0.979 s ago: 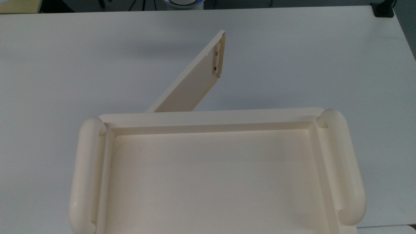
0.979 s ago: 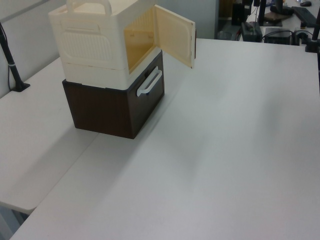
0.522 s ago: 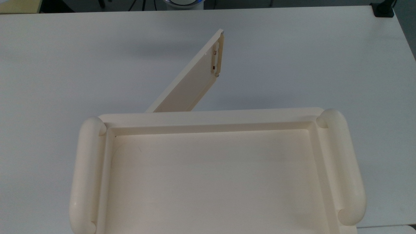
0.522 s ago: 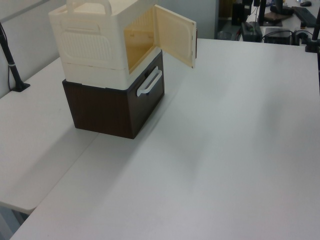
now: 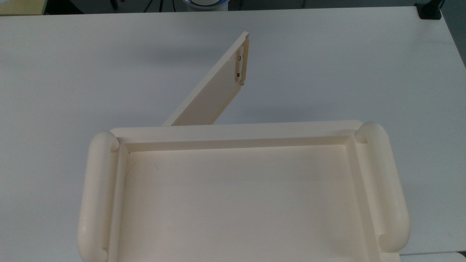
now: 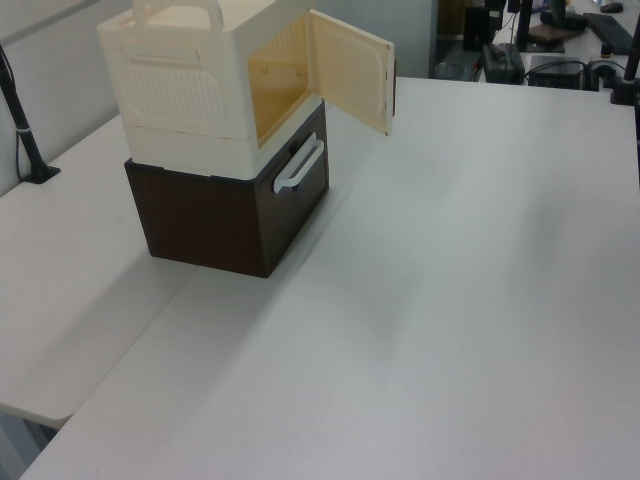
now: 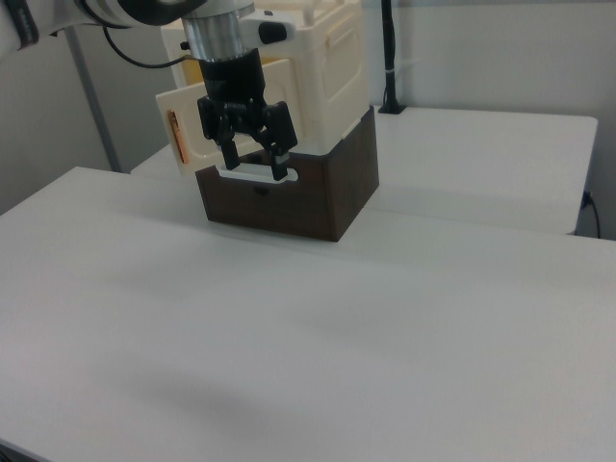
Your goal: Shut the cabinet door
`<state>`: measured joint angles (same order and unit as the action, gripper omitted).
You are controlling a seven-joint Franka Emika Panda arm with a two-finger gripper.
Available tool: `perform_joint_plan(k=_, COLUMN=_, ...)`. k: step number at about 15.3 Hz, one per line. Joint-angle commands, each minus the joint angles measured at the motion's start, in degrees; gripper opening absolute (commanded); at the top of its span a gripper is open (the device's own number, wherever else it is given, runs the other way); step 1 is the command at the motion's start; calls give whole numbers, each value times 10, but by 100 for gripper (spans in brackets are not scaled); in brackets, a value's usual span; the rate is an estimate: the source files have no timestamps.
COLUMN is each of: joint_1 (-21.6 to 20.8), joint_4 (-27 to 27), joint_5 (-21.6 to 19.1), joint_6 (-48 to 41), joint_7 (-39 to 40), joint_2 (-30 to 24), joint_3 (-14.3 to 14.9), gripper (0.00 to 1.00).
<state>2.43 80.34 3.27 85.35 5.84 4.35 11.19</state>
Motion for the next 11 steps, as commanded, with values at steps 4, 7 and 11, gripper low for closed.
perform_joint_plan(k=4, joint_1=4, joint_4=10, joint_5=6, joint_6=5, joint_7=12, joint_2=-8, joint_3=-2, gripper=100)
perform_joint_plan(k=7, joint_1=4, joint_4=10, joint_5=-2, joint_6=8, joint_7=14, joint_2=-4, joint_3=-3, gripper=100)
perform_joint_plan(k=11, joint_1=1, joint_4=10, joint_5=-3, joint_6=3, joint_7=44, joint_2=-3, joint_3=-5, gripper=100)
